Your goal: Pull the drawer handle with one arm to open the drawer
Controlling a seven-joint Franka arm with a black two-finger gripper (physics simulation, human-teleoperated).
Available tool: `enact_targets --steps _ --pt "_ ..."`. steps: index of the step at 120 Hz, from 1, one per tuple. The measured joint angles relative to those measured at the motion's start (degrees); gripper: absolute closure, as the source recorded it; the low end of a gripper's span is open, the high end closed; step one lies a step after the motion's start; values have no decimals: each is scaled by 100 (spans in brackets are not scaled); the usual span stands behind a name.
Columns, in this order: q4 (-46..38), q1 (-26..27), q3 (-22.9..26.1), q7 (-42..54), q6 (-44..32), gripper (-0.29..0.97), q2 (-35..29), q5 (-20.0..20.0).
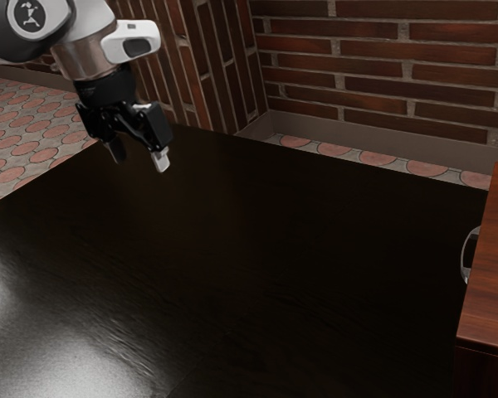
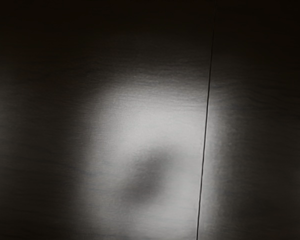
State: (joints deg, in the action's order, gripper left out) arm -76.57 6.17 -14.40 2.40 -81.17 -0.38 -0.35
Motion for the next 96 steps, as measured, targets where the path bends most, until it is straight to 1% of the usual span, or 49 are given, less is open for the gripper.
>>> enact_targets --steps 36,41,53,67,71,79,86,96 --pt "62 -513 5 25 -32 2 -6 -1" --pt "294 -600 16 27 32 2 -3 -6" --pt "1309 -882 100 31 308 2 12 -19" --pt "1683 -1434 370 33 504 2 217 -29" --pt "1733 -1514 424 32 535 2 284 -30" --pt "1724 -1374 504 15 538 2 356 -34" --pt "1641 -1024 597 -28 476 2 490 -38" --pt "1597 -512 681 -86 354 3 899 -91"
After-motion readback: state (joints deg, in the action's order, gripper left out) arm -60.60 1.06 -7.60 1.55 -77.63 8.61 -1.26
